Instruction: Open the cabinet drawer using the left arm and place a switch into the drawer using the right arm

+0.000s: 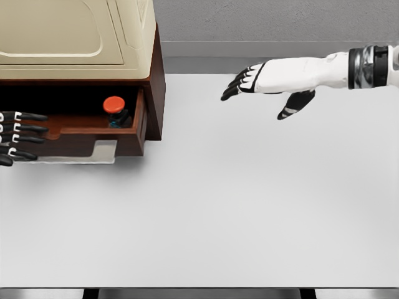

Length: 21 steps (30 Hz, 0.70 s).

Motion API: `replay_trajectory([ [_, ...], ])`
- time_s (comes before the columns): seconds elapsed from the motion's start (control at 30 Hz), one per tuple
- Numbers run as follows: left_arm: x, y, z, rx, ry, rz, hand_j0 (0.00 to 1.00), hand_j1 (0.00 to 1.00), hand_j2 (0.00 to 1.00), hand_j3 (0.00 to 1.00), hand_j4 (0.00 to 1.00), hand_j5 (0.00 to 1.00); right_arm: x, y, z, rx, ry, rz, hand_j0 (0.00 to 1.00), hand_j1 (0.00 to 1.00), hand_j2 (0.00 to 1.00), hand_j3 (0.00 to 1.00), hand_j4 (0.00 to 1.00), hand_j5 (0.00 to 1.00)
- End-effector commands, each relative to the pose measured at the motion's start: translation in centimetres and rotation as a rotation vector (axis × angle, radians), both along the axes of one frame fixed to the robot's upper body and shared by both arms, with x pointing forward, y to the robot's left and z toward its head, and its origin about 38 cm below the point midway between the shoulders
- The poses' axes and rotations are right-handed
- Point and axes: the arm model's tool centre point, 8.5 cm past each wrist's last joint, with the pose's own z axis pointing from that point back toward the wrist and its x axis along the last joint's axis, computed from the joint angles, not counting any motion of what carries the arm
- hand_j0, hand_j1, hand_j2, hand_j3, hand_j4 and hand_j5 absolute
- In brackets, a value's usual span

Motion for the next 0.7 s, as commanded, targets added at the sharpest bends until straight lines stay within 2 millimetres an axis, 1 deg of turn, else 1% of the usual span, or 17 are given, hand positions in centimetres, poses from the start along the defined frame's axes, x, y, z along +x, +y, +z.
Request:
replay_trajectory([
  [0.0, -1.5, 0.7, -4.7, 0.062, 0.133, 0.011, 1.00, 1.00, 1.00, 1.00, 1.00, 1.00, 0.0, -4.4, 0.2, -0.017, 0.007, -0.104, 1.00, 1.00, 1.00, 1.00, 1.00, 1.00],
  [0.03, -1.5, 0.7, -4.5, 0.061, 0.127, 0.011, 1.00, 1.00, 1.00, 1.00, 1.00, 1.00, 0.2, -5.5, -0.3, -0.003, 0.012, -0.138, 1.00, 1.00, 1.00, 1.00, 1.00, 1.00],
  [0.07, -1.4, 0.7, -4.3, 0.060, 0.121, 0.011, 1.00, 1.00, 1.00, 1.00, 1.00, 1.00, 0.8, -6.3, -0.3, 0.026, 0.004, -0.176, 1.00, 1.00, 1.00, 1.00, 1.00, 1.00],
  [0.13, -1.1, 0.7, -3.5, 0.061, 0.095, 0.011, 1.00, 1.00, 1.00, 1.00, 1.00, 1.00, 1.5, -7.3, -1.3, 0.023, 0.024, -0.220, 1.00, 1.00, 1.00, 1.00, 1.00, 1.00],
  [0.2, -1.2, 1.6, -1.7, 0.081, 0.054, 0.034, 1.00, 1.00, 1.00, 1.00, 1.00, 1.00, 1.5, -7.5, -1.4, 0.024, 0.026, -0.225, 1.00, 1.00, 1.00, 1.00, 1.00, 1.00],
  [0.23, -1.0, 1.8, -0.5, 0.086, 0.021, 0.041, 1.00, 1.00, 1.00, 1.00, 1.00, 1.00, 1.6, -7.5, -1.2, 0.025, 0.022, -0.225, 1.00, 1.00, 1.00, 1.00, 1.00, 1.00],
  [0.3, -0.5, 1.7, 1.9, 0.085, -0.051, 0.041, 1.00, 1.00, 1.00, 1.00, 1.00, 1.00, 1.6, -7.4, -1.2, 0.026, 0.022, -0.225, 1.00, 1.00, 1.00, 1.00, 1.00, 1.00],
  [0.33, -0.4, 1.7, 2.6, 0.085, -0.071, 0.040, 1.00, 1.00, 1.00, 1.00, 1.00, 1.00, 1.6, -7.5, -1.3, 0.026, 0.026, -0.227, 1.00, 1.00, 1.00, 1.00, 1.00, 1.00],
  [0.43, -0.2, 1.6, 3.4, 0.084, -0.097, 0.040, 1.00, 1.00, 1.00, 1.00, 1.00, 1.00, 1.6, -7.2, -1.5, 0.027, 0.029, -0.221, 1.00, 1.00, 1.00, 1.00, 1.00, 1.00],
  [0.6, 0.1, 1.4, 6.1, 0.080, -0.180, 0.037, 1.00, 1.00, 1.00, 1.00, 1.00, 1.00, 2.0, -7.7, -1.7, 0.027, 0.034, -0.241, 1.00, 1.00, 1.00, 1.00, 1.00, 1.00],
  [0.67, 0.4, 0.8, 7.1, 0.065, -0.219, 0.022, 1.00, 1.00, 1.00, 1.00, 1.00, 1.00, 2.0, -7.7, -1.8, 0.028, 0.035, -0.245, 1.00, 1.00, 1.00, 1.00, 1.00, 1.00],
])
